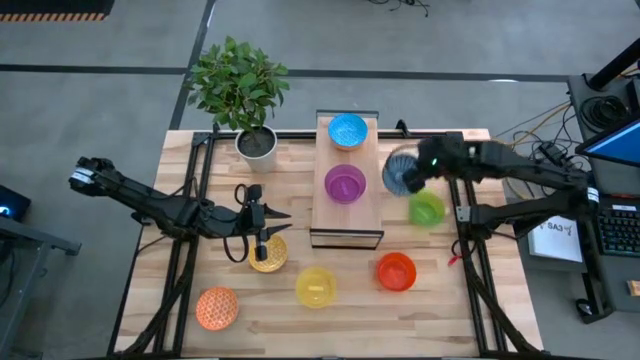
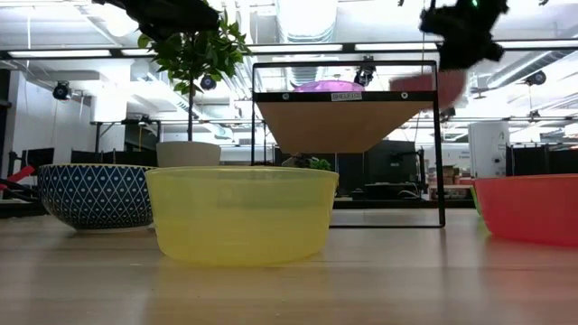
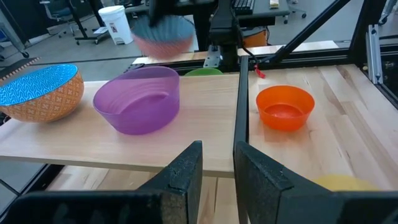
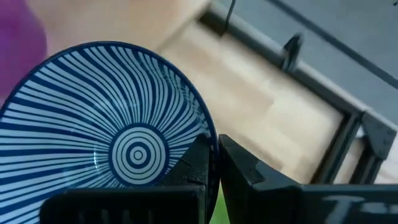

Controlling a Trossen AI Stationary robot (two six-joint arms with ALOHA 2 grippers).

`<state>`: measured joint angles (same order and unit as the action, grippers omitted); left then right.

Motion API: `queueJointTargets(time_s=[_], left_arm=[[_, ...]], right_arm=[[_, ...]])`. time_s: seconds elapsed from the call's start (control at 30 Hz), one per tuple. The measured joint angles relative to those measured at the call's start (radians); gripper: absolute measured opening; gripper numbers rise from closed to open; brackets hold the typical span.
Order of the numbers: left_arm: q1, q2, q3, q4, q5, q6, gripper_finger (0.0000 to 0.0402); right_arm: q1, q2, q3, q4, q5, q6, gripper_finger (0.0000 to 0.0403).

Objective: Place and stack bowls onto a shelf
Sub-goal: Stack the dark blue patterned bowl on top of the blue patterned bowl on the shelf

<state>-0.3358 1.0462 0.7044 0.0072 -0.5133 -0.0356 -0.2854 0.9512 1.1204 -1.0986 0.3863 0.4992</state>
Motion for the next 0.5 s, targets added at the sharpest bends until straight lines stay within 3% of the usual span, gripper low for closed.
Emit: queueJointTargets(time_s=[0.17,0.5], left_arm=[[0.0,0.0,0.0,0.0,0.0,0.023,0.0079],[0.0,-0.006,0.0,0.014,-0.003,0.134,0.0079]], right_arm=[[-0.13,0.026,0.135,0.02,-0.018,-0.007,0.0013],[-0.339,0.239,0.353,0.107,-0.376,-0.102,0.0013]])
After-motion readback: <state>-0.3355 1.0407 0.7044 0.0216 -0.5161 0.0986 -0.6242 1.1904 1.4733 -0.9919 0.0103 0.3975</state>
